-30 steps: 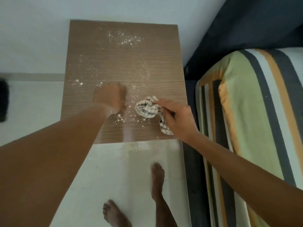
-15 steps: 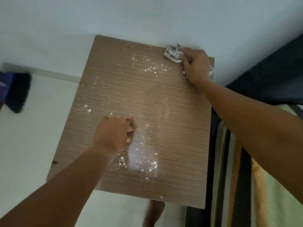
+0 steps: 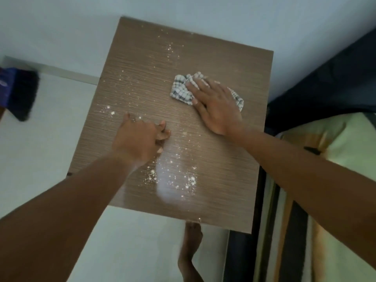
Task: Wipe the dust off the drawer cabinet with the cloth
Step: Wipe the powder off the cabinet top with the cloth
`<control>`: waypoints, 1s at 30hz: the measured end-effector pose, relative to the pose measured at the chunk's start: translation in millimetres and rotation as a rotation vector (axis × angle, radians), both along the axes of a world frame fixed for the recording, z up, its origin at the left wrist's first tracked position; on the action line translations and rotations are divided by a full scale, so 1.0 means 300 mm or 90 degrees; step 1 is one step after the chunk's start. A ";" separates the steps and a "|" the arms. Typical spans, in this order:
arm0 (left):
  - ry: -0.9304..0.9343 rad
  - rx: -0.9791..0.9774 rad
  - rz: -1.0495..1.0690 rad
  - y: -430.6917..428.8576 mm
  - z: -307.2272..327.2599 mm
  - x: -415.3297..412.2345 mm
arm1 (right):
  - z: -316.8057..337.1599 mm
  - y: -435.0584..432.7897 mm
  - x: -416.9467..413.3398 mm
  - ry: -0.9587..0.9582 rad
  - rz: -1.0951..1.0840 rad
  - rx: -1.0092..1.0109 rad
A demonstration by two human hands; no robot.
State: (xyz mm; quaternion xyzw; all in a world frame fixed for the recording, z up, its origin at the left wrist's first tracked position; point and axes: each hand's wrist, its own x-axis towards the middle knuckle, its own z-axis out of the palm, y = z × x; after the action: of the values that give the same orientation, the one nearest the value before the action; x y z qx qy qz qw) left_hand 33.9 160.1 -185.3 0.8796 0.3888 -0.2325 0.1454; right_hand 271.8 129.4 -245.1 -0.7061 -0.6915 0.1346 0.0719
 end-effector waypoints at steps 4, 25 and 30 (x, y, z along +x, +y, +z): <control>-0.165 -0.063 0.058 -0.008 -0.005 -0.076 | 0.002 -0.319 -0.177 -0.006 0.039 -0.020; -0.003 0.019 0.005 -0.196 0.038 -0.383 | 0.012 -0.798 -0.769 0.231 -0.078 0.191; -0.008 -0.091 0.053 -0.153 0.091 -0.352 | 0.138 -0.622 -0.670 0.342 -0.272 0.117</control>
State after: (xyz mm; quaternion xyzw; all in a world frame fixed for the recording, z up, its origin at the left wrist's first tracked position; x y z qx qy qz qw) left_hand -71.7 114.3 -158.0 0.8514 0.4066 -0.2477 0.2201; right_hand 70.7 -57.2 -203.6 -0.7646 -0.4938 0.2349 0.3411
